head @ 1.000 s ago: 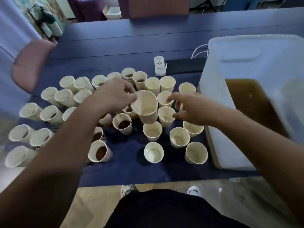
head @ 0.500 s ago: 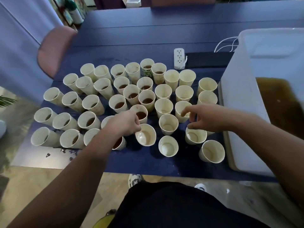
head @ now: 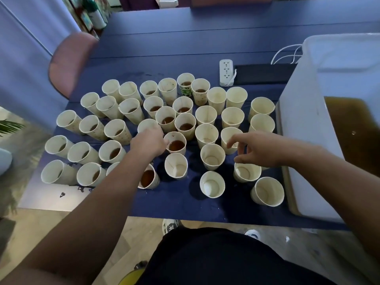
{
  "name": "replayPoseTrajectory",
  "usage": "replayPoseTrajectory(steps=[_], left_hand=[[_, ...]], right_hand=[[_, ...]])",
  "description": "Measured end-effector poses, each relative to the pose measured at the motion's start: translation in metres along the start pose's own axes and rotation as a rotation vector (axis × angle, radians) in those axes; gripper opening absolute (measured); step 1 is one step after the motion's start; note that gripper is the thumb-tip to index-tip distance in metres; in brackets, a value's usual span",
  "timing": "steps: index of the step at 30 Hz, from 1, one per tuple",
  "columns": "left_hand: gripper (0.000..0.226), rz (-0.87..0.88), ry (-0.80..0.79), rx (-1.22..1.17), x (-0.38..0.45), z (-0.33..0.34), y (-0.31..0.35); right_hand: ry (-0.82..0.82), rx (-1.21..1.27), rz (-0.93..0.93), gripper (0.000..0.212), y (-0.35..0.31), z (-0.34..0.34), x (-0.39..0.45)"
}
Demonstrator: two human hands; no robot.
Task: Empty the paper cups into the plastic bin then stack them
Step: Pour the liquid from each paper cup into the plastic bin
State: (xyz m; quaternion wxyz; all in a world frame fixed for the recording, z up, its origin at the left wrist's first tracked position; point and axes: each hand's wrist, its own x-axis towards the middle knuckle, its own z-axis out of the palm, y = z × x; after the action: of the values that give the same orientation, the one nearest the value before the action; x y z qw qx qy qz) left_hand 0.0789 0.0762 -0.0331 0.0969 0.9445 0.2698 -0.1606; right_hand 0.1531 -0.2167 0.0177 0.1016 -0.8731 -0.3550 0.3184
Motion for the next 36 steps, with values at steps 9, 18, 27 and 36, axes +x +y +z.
replayPoseTrajectory(steps=[9, 18, 27, 36], left_hand=[[0.028, -0.029, -0.079, -0.115, 0.028, 0.021, 0.002], [0.023, -0.057, -0.045, -0.080, 0.021, -0.006, -0.002], [0.028, 0.093, 0.036, -0.104, -0.006, -0.079, 0.021], [0.037, 0.341, -0.022, -0.226, -0.054, -0.134, 0.088]], right_hand=[[0.005, 0.023, 0.014, 0.033, 0.002, 0.000, 0.001], [-0.001, 0.008, 0.009, 0.032, 0.003, 0.004, 0.002], [0.055, 0.035, 0.009, 0.040, -0.002, 0.002, 0.001], [0.286, 0.348, -0.028, 0.104, -0.015, -0.009, -0.007]])
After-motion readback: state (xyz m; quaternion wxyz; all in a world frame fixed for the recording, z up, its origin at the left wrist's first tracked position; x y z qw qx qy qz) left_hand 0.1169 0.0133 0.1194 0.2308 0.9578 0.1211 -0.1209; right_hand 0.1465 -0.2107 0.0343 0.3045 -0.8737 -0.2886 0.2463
